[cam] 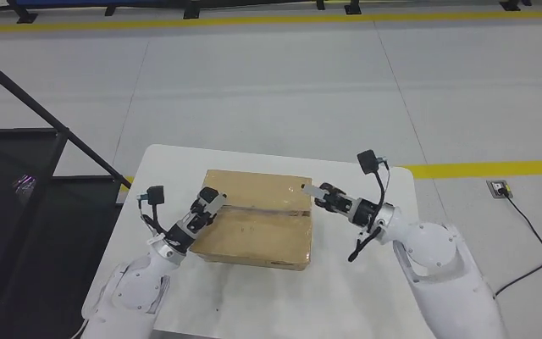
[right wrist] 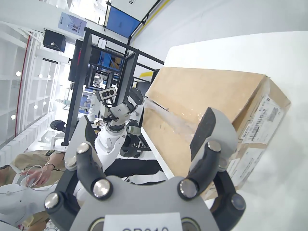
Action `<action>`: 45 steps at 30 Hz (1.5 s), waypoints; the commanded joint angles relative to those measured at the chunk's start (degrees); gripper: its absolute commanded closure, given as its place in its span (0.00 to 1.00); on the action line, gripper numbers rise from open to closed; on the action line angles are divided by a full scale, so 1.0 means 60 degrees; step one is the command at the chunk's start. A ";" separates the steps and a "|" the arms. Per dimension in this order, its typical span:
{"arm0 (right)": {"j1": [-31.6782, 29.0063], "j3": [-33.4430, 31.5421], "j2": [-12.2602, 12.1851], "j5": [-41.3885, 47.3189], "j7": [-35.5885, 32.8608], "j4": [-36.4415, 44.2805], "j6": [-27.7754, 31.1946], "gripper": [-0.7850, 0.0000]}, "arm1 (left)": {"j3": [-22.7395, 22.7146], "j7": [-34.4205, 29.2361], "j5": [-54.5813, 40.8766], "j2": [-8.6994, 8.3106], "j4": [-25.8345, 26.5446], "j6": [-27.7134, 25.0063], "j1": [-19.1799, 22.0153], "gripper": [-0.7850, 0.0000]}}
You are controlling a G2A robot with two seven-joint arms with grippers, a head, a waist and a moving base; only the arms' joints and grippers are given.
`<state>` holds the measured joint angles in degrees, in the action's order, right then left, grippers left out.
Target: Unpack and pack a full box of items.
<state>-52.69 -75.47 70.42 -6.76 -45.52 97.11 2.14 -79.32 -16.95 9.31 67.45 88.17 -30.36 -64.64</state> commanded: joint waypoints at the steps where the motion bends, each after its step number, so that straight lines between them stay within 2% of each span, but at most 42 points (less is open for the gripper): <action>1: -0.0023 0.0150 -0.0026 -0.0186 -0.0326 0.0284 0.0146 0.00 | 0.0041 -0.0053 -0.0103 0.0009 -0.0095 0.0041 0.0063 0.00; 6: 0.0416 0.0935 -0.0050 -0.1086 -0.1322 0.0445 0.0661 0.00 | 0.0039 -0.0144 -0.0280 0.0015 -0.0173 0.0043 0.0150 0.00; 10: 0.0835 0.1365 -0.0021 -0.1716 -0.1359 0.0191 0.0242 0.00 | -0.0153 -0.0155 -0.0436 -0.0014 0.0112 -0.0161 -0.0019 0.00; 15: 0.1078 0.1705 0.0001 -0.1719 -0.1587 0.0095 0.0348 0.00 | -0.0894 -0.0350 -0.0843 -0.0134 0.0712 -0.0685 -0.0631 0.00; 18: 0.1273 0.2013 -0.0001 -0.1917 -0.2143 0.0053 0.0343 0.00 | -0.1568 -0.1063 -0.1610 -0.0267 0.0844 -0.1215 -0.1200 0.00; 24: 0.1702 0.2723 0.0101 -0.2280 -0.2219 -0.0265 -0.0086 0.00 | -0.2723 -0.2445 -0.3193 -0.0511 0.0157 -0.1879 -0.1800 0.00; 28: 0.2050 0.3306 0.0180 -0.2424 -0.2613 -0.0516 0.0219 0.00 | -0.3182 -0.3083 -0.4167 -0.0621 -0.0544 -0.1955 -0.1840 0.00; 36: 0.2832 0.4578 0.0525 -0.2643 -0.2315 -0.1390 0.0233 0.00 | -0.3027 -0.3189 -0.4102 -0.0652 -0.0955 -0.2033 -0.1614 0.00; 45: 0.3117 0.5011 0.0787 -0.3128 -0.0857 -0.1899 0.0010 0.00 | -0.2668 -0.2944 -0.4049 -0.0625 -0.0908 -0.2049 -0.1548 0.00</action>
<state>-33.99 -45.39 75.07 -25.14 -51.40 85.70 2.48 -95.46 -34.61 -14.91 63.71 82.68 -42.53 -73.88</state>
